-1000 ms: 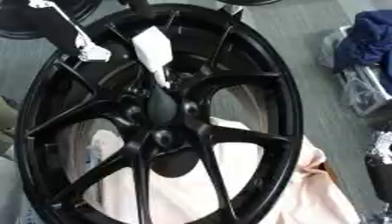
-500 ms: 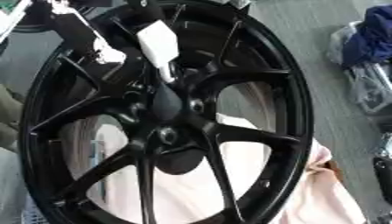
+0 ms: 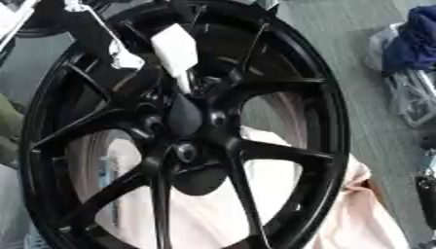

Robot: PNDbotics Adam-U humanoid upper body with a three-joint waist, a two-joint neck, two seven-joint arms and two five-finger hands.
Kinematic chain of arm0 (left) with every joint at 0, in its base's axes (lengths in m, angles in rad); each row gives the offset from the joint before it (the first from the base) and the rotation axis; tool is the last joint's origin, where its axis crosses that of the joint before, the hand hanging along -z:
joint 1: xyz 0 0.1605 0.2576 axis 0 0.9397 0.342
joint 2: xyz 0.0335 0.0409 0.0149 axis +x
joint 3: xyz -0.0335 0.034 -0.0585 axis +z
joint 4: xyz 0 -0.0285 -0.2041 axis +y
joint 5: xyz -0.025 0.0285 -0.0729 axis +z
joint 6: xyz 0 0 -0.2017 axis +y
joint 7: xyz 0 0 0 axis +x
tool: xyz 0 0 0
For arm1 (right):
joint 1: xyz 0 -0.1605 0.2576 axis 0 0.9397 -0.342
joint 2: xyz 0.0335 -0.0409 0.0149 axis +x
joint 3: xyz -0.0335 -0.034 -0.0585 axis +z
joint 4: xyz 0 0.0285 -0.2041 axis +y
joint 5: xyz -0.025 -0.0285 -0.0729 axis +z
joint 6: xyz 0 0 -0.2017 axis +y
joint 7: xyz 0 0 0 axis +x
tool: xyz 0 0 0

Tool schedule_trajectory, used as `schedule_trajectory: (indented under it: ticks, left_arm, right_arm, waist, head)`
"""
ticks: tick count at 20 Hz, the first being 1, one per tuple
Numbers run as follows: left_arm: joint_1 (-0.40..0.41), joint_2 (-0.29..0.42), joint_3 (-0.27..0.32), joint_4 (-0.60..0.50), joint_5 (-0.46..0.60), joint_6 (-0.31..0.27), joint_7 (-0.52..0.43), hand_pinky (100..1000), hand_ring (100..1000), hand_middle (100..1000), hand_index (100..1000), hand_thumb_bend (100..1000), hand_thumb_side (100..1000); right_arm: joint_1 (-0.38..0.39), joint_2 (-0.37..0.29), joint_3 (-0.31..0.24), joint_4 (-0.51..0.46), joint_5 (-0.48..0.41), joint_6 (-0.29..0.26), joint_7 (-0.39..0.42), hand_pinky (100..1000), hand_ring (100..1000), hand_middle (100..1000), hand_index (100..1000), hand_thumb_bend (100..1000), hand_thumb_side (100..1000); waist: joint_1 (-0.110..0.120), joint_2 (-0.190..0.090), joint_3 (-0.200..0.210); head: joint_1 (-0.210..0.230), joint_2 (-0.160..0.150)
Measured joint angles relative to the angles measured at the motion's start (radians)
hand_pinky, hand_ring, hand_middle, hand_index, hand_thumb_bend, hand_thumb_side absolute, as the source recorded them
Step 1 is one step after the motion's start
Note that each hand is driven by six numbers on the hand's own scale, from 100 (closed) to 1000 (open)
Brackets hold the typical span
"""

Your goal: Pull the pin out of the wheel hub.

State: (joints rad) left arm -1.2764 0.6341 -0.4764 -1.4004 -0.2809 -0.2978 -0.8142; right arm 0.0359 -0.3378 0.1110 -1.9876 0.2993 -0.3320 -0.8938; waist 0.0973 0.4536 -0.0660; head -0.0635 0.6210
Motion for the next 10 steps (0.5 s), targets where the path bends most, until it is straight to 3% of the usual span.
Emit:
schedule_trajectory:
  ticks: [4, 10]
  left_arm:
    - [-0.006, 0.000, -0.013, 0.000, 0.004, -0.008, 0.008, 901, 887, 795, 850, 345, 313]
    - [-0.013, 0.000, -0.034, 0.001, 0.013, -0.013, 0.012, 883, 870, 763, 831, 274, 175]
  right_arm:
    - [-0.002, 0.000, 0.000, 0.000, -0.005, 0.000, 0.000, 495, 804, 757, 764, 100, 497]
    - [-0.009, 0.000, 0.000, 0.000, -0.022, -0.001, 0.001, 494, 799, 753, 760, 100, 503]
  waist:
    - [0.009, 0.000, -0.001]
    - [0.017, 0.000, -0.006]
  head:
    - [0.000, 0.000]
    - [0.002, 0.000]
